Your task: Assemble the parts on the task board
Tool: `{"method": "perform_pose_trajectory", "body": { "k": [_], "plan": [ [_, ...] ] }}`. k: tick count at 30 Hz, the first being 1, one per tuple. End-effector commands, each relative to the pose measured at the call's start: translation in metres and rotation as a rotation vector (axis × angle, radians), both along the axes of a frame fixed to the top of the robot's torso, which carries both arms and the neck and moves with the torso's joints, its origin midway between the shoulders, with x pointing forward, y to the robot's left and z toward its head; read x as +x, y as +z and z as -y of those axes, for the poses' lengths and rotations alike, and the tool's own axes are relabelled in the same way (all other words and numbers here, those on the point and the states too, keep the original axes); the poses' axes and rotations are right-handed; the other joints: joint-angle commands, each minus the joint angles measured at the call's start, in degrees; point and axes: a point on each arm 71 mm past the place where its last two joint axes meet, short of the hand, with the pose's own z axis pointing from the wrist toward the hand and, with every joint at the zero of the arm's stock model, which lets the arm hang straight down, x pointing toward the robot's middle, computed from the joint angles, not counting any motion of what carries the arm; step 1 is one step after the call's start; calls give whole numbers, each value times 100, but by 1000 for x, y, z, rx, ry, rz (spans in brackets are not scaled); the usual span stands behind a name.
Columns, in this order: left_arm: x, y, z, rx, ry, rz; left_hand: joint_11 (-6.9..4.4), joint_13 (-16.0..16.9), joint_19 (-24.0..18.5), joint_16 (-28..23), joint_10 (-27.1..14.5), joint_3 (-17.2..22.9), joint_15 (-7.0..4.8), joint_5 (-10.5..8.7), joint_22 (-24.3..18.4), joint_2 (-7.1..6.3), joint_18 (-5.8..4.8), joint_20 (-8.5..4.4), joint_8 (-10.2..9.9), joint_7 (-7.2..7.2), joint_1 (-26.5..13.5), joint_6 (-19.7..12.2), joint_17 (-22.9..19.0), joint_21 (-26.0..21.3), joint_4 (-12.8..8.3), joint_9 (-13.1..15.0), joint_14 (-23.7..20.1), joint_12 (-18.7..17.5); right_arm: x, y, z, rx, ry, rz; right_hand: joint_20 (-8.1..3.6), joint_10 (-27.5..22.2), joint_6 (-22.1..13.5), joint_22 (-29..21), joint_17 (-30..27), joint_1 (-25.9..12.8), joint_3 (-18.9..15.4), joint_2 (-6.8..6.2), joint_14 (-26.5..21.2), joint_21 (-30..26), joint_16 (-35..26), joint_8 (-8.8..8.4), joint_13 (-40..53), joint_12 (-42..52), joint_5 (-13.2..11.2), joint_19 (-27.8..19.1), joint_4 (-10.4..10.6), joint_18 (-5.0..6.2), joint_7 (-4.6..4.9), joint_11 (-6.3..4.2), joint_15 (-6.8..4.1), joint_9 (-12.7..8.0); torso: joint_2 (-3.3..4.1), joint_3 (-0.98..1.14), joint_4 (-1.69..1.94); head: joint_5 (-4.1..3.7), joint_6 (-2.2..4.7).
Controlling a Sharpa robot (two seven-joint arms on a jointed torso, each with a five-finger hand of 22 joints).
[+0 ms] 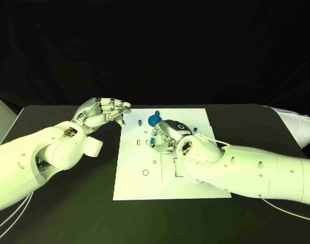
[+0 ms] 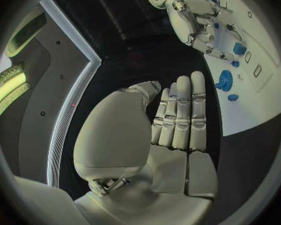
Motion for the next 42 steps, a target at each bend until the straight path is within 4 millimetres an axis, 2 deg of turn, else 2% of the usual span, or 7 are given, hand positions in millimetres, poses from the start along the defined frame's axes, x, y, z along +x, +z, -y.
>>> {"method": "perform_pose_trajectory", "body": {
  "k": [1,5,8,13,16,34,42],
  "plan": [
    [0,-3,3,23,-26,-9,15,1,-55,23,-59,24,3,-4,9,-23,29,11,-46,11,25,-47,-10,40,1,3,-43,-25,-5,5,3,55,50,27,50,-47,-42,826,1356,57,-263,-14,566,-30,5,-18,796,-32,-76,337,94,-81,17,-6,58,-22,-17,12,8,29,-3],
    [1,-8,7,122,-41,-26,-13,119,56,323,78,-83,-15,-23,87,-38,37,13,-136,19,-117,-243,135,205,51,-14,192,190,-9,13,13,125,143,37,56,-56,-47,798,1322,204,-448,94,557,-59,-8,-15,787,-33,-167,323,186,-74,23,0,63,-45,-58,11,-4,27,-2],
    [2,-14,10,212,-37,-54,-76,608,225,1687,157,-333,-56,-28,295,-7,36,-27,-20,-1,-386,-308,1351,593,267,69,743,917,-9,25,27,192,194,43,51,-67,50,780,1294,360,-386,176,551,-80,-19,59,784,-34,-23,311,183,-68,5,-16,52,-32,-93,44,-46,98,4],
    [7,-21,18,328,-36,-87,-175,2696,595,3117,-860,-468,-121,17,1583,127,-127,-74,793,-91,-574,-579,2795,1735,302,470,1328,3870,-2,40,51,288,170,18,47,-74,51,776,1293,415,-343,202,550,-86,-20,72,780,-37,53,308,187,-67,6,-18,49,-38,-168,94,-84,159,-1],
    [11,-26,24,411,-45,-119,-201,3135,751,3357,-972,-496,-150,22,1970,129,-180,-98,1154,-141,-977,-619,3076,2031,328,601,1516,4650,6,48,67,330,128,-2,42,-87,99,768,1272,461,-286,213,545,-96,-28,116,769,-46,201,303,189,-64,-2,-25,43,-31,-221,115,-105,198,-2],
    [47,-22,63,974,-124,-196,-449,4745,1751,4250,96,-462,-370,36,3729,124,-488,-275,2024,-413,-1351,-503,4398,3138,329,1029,2314,6327,50,61,138,393,-92,-23,28,-82,137,747,1250,443,-206,155,540,-121,-37,191,769,-40,456,293,223,-58,-17,-40,28,-16,-404,261,-177,363,-66],
    [61,-16,80,1107,-173,-206,-455,4910,1803,4299,160,-277,-381,17,3864,118,-511,-292,2101,-416,-1526,-584,4478,3228,342,1119,2351,6469,55,60,144,378,-124,-36,27,-97,91,734,1243,410,-211,125,538,-134,-40,178,754,-53,454,287,243,-54,-12,-36,29,-21,-379,260,-186,354,-102]
  ]
}}
